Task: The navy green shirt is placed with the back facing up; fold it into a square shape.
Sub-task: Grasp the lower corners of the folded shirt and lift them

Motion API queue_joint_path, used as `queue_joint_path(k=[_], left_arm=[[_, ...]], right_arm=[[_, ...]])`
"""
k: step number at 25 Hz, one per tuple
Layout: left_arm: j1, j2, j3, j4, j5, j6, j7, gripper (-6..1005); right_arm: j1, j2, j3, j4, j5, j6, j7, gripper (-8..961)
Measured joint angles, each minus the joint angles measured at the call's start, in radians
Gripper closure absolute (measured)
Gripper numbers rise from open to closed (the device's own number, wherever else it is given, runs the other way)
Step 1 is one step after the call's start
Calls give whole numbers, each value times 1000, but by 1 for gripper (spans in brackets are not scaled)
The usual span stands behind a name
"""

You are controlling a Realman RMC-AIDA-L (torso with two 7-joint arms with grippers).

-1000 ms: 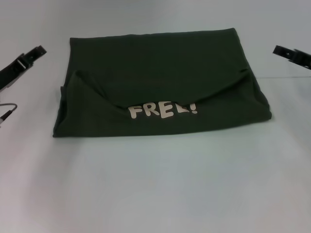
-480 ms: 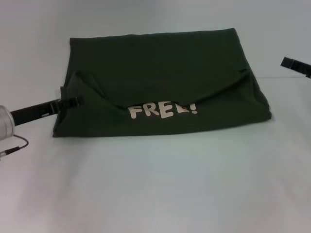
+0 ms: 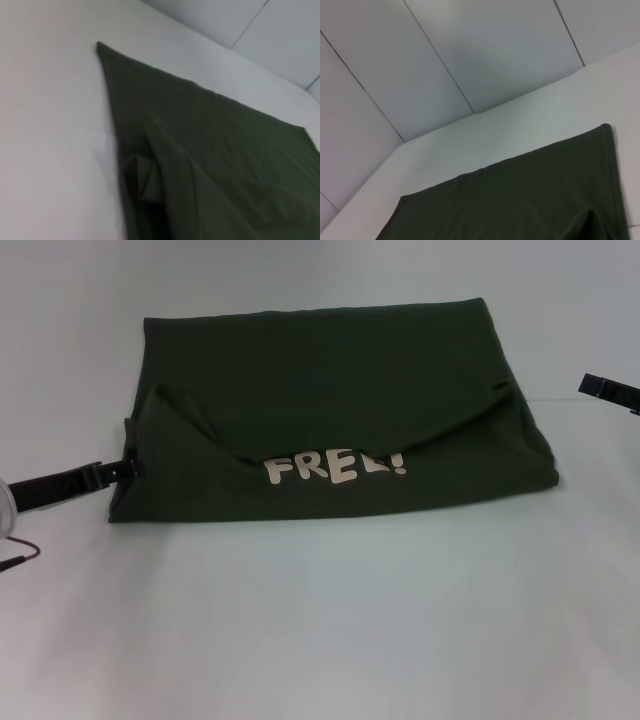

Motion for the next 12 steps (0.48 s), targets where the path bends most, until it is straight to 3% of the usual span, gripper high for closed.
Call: queue_joint_path(k=[12], left_arm=[[-13,-28,64,-46,-5,-105,59,221]], right_arm=[[0,0,-5,0,0,-1,1,209]])
